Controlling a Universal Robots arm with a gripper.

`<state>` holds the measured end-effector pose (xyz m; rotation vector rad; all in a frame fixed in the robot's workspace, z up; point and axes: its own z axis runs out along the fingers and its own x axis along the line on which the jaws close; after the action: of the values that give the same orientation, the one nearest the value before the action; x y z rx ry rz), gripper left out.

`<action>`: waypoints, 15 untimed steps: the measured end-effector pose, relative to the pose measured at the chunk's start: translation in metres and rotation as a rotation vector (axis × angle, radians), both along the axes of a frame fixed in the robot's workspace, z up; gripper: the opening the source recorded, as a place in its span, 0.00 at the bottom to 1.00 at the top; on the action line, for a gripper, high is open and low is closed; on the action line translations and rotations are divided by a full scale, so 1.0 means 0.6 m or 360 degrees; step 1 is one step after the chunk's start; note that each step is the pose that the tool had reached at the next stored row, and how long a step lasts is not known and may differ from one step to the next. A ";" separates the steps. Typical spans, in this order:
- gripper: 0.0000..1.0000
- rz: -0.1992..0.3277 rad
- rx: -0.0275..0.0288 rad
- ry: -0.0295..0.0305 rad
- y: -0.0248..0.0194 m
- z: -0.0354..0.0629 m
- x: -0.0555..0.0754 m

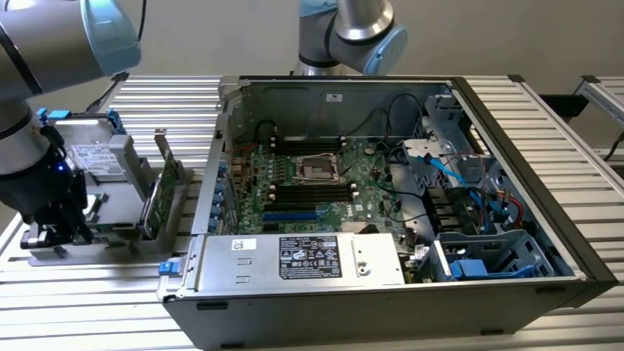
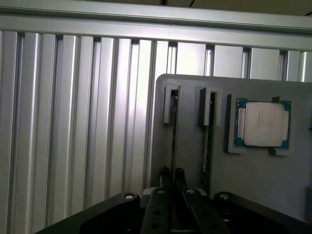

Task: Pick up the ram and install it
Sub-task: 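Pick up the ram and move it above insertion slot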

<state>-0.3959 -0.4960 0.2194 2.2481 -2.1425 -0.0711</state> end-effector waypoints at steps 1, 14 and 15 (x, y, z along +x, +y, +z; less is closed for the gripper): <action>0.14 0.0000 0.00000 0.00012 0.0000 0.004 0.000; 0.14 0.0004 -0.00002 0.00274 0.0000 0.068 0.011; 0.14 0.0006 -0.00004 0.00311 0.0000 0.074 0.015</action>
<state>-0.3868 -0.4960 0.2639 2.2416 -2.1285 -0.0922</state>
